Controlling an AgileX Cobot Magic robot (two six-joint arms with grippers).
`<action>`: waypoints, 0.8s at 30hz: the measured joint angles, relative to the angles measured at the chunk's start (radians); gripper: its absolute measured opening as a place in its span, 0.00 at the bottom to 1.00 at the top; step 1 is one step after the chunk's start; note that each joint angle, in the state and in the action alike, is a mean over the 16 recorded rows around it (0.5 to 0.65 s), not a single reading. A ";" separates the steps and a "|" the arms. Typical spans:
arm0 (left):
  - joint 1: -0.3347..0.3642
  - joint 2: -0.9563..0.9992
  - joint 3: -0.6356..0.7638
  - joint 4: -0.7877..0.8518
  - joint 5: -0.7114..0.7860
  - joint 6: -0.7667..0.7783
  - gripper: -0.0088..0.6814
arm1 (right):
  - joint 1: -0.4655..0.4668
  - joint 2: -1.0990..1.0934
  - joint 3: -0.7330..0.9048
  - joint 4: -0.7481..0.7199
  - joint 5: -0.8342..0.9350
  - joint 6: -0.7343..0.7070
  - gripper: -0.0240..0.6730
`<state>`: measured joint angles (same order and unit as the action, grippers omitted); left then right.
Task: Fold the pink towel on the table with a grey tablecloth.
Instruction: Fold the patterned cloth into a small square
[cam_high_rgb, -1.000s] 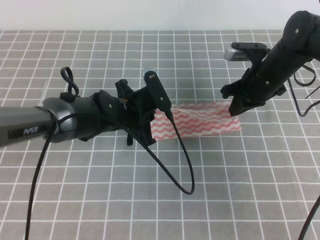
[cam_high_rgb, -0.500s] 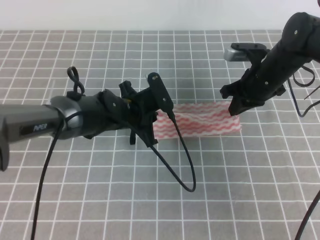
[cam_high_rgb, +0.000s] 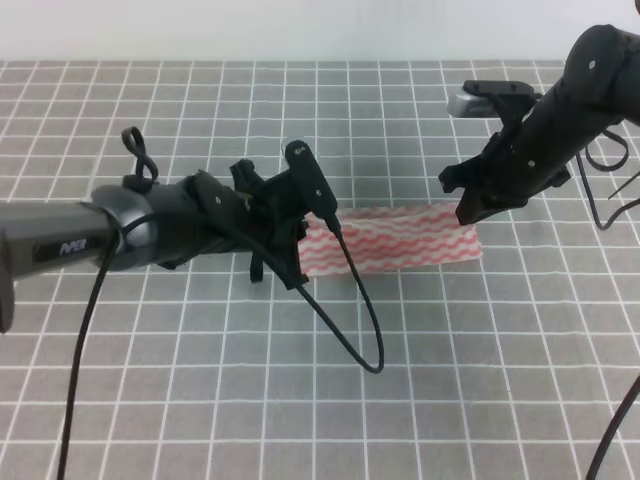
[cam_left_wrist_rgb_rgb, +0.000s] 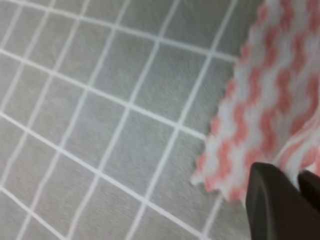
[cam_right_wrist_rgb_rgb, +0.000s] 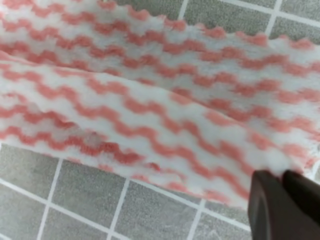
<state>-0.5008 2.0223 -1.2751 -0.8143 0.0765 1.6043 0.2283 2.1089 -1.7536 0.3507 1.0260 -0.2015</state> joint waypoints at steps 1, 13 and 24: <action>0.000 0.001 -0.004 0.000 0.003 0.000 0.01 | 0.000 0.000 0.000 -0.001 0.000 0.002 0.01; 0.003 0.025 -0.036 0.000 0.027 0.000 0.01 | 0.000 0.006 0.000 -0.019 0.003 0.020 0.01; 0.013 0.043 -0.036 0.000 0.028 -0.001 0.01 | 0.000 0.025 0.000 -0.019 -0.018 0.021 0.01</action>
<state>-0.4873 2.0657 -1.3111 -0.8141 0.1047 1.6030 0.2282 2.1336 -1.7536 0.3316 1.0079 -0.1801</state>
